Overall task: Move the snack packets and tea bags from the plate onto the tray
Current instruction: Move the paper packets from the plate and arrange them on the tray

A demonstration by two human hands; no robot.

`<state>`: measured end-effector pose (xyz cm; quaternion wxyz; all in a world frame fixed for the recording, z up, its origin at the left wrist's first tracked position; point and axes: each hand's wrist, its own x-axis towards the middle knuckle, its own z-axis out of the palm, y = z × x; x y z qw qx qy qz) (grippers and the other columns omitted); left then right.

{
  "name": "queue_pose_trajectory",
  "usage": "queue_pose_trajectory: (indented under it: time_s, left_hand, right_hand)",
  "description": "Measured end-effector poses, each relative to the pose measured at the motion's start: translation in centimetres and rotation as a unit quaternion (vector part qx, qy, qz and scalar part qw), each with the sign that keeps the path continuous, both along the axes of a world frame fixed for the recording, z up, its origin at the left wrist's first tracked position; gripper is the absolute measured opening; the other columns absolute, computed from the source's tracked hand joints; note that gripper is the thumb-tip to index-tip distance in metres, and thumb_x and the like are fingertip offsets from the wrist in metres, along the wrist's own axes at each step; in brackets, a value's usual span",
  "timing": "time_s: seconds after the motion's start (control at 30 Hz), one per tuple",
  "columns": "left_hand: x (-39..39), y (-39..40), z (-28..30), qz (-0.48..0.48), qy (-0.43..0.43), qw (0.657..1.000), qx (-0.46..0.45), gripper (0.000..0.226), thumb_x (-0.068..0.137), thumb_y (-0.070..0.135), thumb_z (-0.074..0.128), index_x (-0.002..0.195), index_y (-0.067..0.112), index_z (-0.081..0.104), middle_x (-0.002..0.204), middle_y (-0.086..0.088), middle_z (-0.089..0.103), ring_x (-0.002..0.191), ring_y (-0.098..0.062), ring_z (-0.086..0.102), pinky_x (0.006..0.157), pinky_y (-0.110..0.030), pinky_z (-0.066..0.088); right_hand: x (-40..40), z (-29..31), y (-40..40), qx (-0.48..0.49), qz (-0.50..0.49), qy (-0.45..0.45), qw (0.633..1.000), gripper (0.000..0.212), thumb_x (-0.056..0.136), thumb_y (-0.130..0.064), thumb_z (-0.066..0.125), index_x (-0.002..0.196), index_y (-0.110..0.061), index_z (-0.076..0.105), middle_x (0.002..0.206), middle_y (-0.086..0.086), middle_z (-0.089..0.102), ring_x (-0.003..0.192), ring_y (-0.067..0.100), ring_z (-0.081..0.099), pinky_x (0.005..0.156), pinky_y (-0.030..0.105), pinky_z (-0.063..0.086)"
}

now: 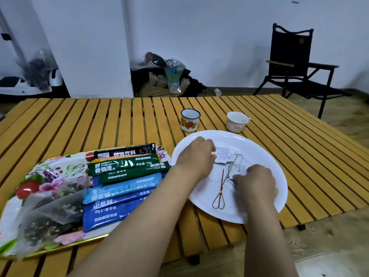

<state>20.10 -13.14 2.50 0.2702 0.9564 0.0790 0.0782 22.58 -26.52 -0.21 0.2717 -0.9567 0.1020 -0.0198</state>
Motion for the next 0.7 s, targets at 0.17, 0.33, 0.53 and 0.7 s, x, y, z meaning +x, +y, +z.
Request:
queue_pose_trajectory:
  time_s: [0.17, 0.33, 0.53, 0.7]
  left_hand:
    - [4.5, -2.5, -2.3, 0.069, 0.023, 0.996, -0.045, 0.056, 0.089, 0.031, 0.061, 0.136, 0.012, 0.039, 0.132, -0.013, 0.051, 0.120, -0.029, 0.048, 0.095, -0.037, 0.043]
    - [5.1, -3.2, -3.9, 0.125, 0.035, 0.991, -0.031, 0.070, 0.081, 0.033, 0.071, 0.137, 0.010, 0.035, 0.130, -0.015, 0.049, 0.120, -0.032, 0.046, 0.094, -0.038, 0.042]
    - [4.5, -1.8, -3.2, 0.109, 0.081, 0.987, -0.081, 0.048, 0.078, 0.033, 0.072, 0.115, 0.009, 0.051, 0.117, -0.009, 0.059, 0.108, -0.028, 0.055, 0.077, -0.033, 0.043]
    - [2.8, -1.1, -3.1, 0.077, 0.060, 0.986, -0.138, 0.036, 0.088, 0.026, 0.060, 0.118, 0.009, 0.049, 0.125, -0.011, 0.058, 0.114, -0.029, 0.052, 0.088, -0.034, 0.042]
  right_hand:
    - [0.2, 0.2, 0.3, 0.004, -0.011, 0.036, 0.999, 0.017, 0.082, -0.015, 0.063, 0.095, -0.010, 0.053, 0.110, 0.013, 0.058, 0.106, 0.034, 0.054, 0.093, 0.043, 0.043]
    - [0.6, 0.8, -0.4, 0.077, -0.015, 0.065, 0.995, 0.024, 0.078, -0.003, 0.062, 0.069, -0.012, 0.041, 0.103, 0.019, 0.061, 0.089, 0.037, 0.057, 0.080, 0.041, 0.049]
    - [0.9, 1.3, -1.1, 0.126, -0.021, 0.088, 0.988, 0.032, 0.080, 0.001, 0.058, 0.062, -0.012, 0.036, 0.069, 0.010, 0.046, 0.056, 0.022, 0.040, 0.046, 0.026, 0.028]
    - [0.6, 2.1, -1.7, 0.149, -0.004, 0.085, 0.985, 0.005, 0.080, 0.002, 0.054, 0.082, -0.002, 0.057, 0.074, 0.012, 0.052, 0.054, 0.019, 0.041, 0.043, 0.025, 0.024]
